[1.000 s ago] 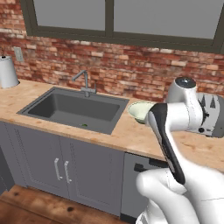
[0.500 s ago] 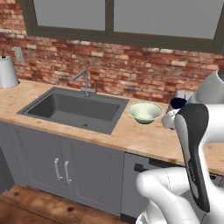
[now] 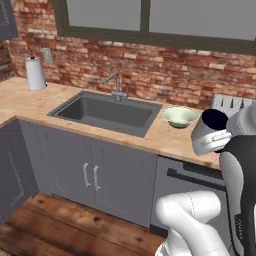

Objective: Clear the mugs and bowl far away from the sink.

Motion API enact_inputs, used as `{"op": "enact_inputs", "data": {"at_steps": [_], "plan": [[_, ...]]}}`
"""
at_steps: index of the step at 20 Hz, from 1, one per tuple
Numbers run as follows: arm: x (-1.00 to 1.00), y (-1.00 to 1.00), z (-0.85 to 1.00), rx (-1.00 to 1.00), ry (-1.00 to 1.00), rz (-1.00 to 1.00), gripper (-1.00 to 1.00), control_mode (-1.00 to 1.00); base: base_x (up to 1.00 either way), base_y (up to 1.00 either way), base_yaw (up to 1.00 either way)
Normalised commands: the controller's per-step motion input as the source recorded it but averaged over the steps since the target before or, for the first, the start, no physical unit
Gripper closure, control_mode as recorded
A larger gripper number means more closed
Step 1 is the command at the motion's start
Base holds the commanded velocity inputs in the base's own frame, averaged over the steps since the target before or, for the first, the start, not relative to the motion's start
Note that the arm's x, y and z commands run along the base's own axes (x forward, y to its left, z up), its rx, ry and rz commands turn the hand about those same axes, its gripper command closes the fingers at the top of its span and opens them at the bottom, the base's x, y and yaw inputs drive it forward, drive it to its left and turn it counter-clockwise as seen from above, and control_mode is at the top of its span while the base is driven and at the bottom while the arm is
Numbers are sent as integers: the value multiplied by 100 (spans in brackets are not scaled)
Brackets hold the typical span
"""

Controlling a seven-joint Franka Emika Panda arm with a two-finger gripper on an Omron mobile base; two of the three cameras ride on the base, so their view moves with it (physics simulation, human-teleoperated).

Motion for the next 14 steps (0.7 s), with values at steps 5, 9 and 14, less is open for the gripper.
{"op": "enact_inputs", "data": {"at_steps": [5, 9, 14], "plan": [[0, 0, 0, 0, 0, 0, 100, 100, -72, 100, 54], [0, 0, 0, 0, 0, 0, 100, 100, -12, 53, 94], [0, 0, 0, 0, 0, 0, 100, 100, 0, 0, 100]]}}
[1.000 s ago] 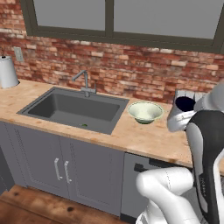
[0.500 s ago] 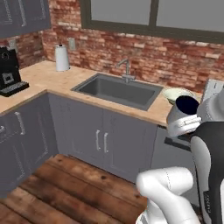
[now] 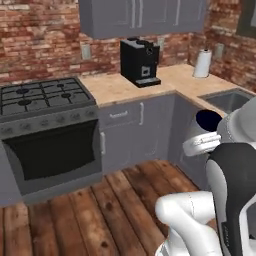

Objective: Clear the mugs and bowl far away from the sink.

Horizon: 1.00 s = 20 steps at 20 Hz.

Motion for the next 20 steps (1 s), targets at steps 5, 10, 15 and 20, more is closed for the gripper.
{"op": "enact_inputs", "data": {"at_steps": [5, 10, 15, 20], "plan": [[0, 0, 0, 0, 0, 0, 100, 100, 0, 0, 100], [0, 0, 0, 0, 0, 0, 100, 100, 0, 0, 100], [0, 0, 0, 0, 0, 0, 100, 100, 16, 1, 100], [0, 0, 0, 0, 0, 0, 100, 100, 40, 0, 97]]}}
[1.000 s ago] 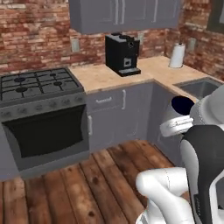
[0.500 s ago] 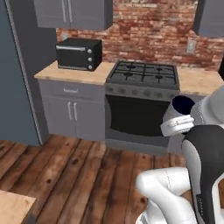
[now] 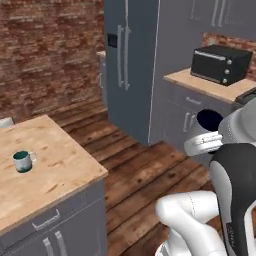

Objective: Clear the mugs and bowl far away from the sink.

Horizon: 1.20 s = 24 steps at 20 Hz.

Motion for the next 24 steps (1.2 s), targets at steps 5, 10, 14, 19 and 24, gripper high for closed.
{"op": "enact_inputs", "data": {"at_steps": [5, 10, 14, 19, 24], "plan": [[0, 0, 0, 0, 0, 0, 100, 100, 38, 0, 98], [0, 0, 0, 0, 0, 0, 100, 100, 79, -11, 73], [0, 0, 0, 0, 0, 0, 100, 100, 100, -21, 47], [0, 0, 0, 0, 0, 0, 100, 100, 69, -72, 37], [0, 0, 0, 0, 0, 0, 100, 100, 15, -98, 33]]}}
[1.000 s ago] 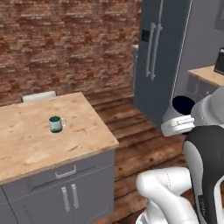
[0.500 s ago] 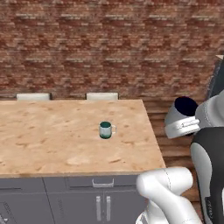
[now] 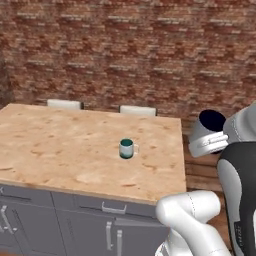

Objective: Clear the mugs and bowl far away from the sink.

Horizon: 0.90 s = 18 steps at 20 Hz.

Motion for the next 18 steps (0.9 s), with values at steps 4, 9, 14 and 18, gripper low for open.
{"op": "enact_inputs", "data": {"at_steps": [4, 9, 14, 18], "plan": [[0, 0, 0, 0, 0, 0, 100, 100, 21, -84, 28], [0, 0, 0, 0, 0, 0, 100, 100, 37, -44, 23], [0, 0, 0, 0, 0, 0, 100, 100, 57, 1, 28], [0, 0, 0, 0, 0, 0, 100, 100, 10, 25, 34]]}}
